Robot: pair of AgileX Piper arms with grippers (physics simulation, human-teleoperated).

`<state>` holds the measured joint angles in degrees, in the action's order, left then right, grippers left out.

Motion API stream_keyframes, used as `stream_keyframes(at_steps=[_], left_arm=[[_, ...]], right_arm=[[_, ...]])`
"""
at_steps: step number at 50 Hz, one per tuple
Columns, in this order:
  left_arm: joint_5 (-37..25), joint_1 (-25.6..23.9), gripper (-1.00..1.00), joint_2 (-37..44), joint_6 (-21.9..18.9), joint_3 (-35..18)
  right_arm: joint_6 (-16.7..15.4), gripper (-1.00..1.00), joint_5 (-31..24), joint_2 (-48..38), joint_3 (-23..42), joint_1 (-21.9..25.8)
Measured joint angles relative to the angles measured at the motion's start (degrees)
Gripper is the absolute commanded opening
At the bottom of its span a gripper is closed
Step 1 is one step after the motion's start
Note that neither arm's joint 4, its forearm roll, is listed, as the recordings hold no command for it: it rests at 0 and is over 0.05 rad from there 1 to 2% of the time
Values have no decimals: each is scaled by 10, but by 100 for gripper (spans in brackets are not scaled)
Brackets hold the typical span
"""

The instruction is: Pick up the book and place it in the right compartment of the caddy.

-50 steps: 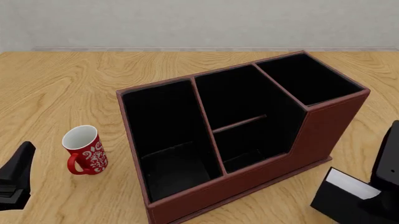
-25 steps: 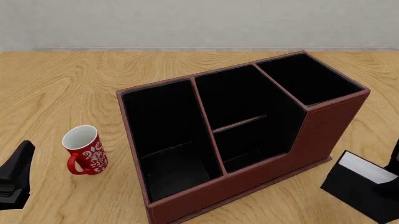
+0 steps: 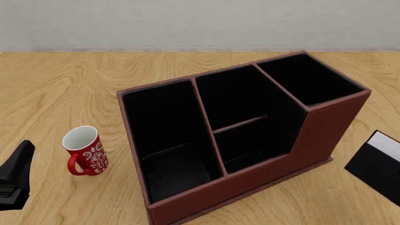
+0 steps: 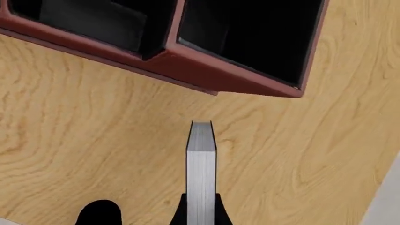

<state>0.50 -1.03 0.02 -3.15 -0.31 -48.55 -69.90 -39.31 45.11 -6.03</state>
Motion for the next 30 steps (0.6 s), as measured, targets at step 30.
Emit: stream_keyframes(at_steps=[30], left_arm=[[3,-3,100,0,2,1]], right_arm=[[-21,-100,0,-31,114,-112]])
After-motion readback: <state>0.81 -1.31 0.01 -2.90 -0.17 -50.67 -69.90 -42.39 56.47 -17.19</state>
